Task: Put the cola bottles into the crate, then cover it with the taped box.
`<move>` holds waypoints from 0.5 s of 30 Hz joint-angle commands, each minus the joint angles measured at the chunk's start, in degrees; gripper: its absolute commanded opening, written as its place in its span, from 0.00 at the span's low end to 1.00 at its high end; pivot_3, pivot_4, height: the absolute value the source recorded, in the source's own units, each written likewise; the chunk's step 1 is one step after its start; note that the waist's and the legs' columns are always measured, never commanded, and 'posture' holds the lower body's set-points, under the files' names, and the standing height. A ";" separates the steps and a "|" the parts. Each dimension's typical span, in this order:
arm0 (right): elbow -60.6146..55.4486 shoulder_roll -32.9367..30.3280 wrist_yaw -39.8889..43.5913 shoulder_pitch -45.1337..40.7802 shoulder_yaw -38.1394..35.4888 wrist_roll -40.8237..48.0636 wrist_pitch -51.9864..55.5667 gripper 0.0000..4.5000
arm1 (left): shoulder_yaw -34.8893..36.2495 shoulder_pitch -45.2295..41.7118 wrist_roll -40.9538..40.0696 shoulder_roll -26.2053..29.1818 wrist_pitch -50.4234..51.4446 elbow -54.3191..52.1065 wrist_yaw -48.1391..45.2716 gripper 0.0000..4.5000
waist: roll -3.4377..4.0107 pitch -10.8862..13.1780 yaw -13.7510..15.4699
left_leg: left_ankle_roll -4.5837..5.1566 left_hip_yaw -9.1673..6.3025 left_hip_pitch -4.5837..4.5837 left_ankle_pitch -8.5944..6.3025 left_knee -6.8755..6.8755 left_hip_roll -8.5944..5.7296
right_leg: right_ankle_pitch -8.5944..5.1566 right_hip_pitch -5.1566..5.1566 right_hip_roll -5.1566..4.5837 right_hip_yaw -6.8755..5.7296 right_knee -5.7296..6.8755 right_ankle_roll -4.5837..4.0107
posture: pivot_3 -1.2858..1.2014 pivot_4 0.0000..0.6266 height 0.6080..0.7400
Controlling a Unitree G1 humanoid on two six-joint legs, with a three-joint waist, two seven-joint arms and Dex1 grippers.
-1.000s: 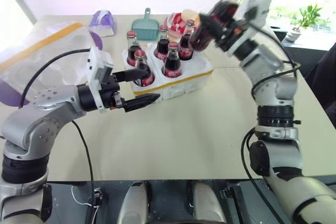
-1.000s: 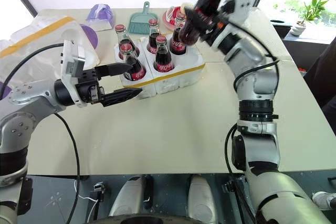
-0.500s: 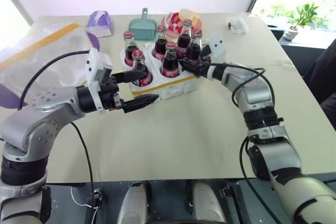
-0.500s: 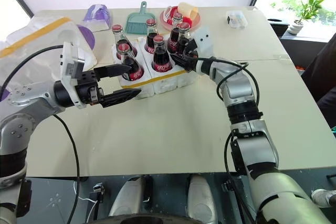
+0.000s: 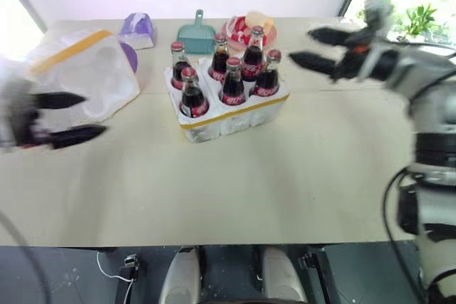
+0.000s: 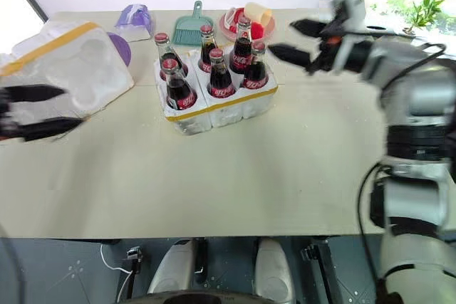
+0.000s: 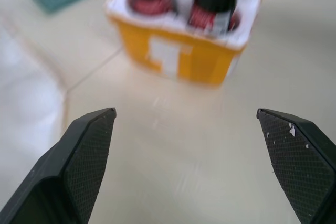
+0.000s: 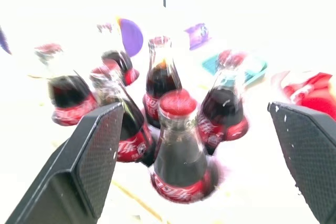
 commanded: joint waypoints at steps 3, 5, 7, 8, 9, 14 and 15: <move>-7.19 -7.01 8.93 -2.78 -3.52 9.06 5.51 0.99 | 3.05 5.90 15.04 11.87 -16.66 25.68 -17.74 1.00 | 0.03 -0.01 -0.53 | -0.01 0.10 0.09 0.00 -0.14 0.05 | -0.05 -0.06 0.00 0.01 0.03 -0.08 | 0.52 0.24 0.97; -8.04 -7.21 9.18 -3.46 -4.11 10.99 6.73 0.99 | -2.80 2.81 17.73 14.35 -24.07 34.09 -16.91 1.00 | 0.03 -0.01 -0.66 | -0.01 0.12 0.11 0.00 -0.25 0.08 | -0.07 -0.12 0.01 0.01 0.06 -0.12 | 0.52 0.24 0.97; -8.54 -6.73 8.56 -3.63 -3.86 11.50 6.84 0.99 | -11.43 -5.56 20.81 14.49 -29.83 40.55 -14.53 1.00 | 0.03 -0.01 -0.48 | -0.01 0.14 0.11 0.00 -0.31 0.08 | -0.07 -0.15 0.01 0.01 0.09 -0.13 | 0.52 0.24 0.97; -8.62 -6.45 8.18 -3.53 -3.58 11.40 6.63 0.99 | -15.65 -11.08 22.90 13.73 -31.58 43.33 -13.51 1.00 | 0.02 -0.02 -0.28 | -0.01 0.15 0.10 0.00 -0.33 0.08 | -0.07 -0.15 0.01 0.02 0.08 -0.12 | 0.52 0.24 0.97; -8.61 -6.28 7.85 -3.37 -3.26 11.05 6.22 0.99 | -19.62 -16.73 25.49 12.77 -33.18 46.00 -12.71 1.00 | 0.02 -0.02 0.00 | -0.01 0.16 0.07 0.00 -0.32 0.07 | -0.07 -0.16 0.01 0.01 0.08 -0.12 | 0.52 0.24 0.97; -8.36 -6.40 6.86 -1.70 -1.87 9.18 4.43 0.99 | -35.03 -42.00 41.02 6.24 -41.97 60.53 -8.17 1.00 | -0.09 -0.06 0.87 | -0.01 0.15 -0.06 0.01 -0.14 0.03 | -0.03 -0.16 0.00 0.00 0.15 -0.06 | 0.52 0.24 0.97; -8.38 -6.49 6.72 -1.26 -1.86 9.17 4.34 0.99 | -37.04 -45.85 43.42 4.88 -43.27 63.24 -6.60 1.00 | -0.18 -0.06 0.97 | -0.01 0.15 -0.09 0.01 -0.05 0.03 | -0.02 -0.15 0.00 -0.01 0.16 -0.04 | 0.52 0.24 0.97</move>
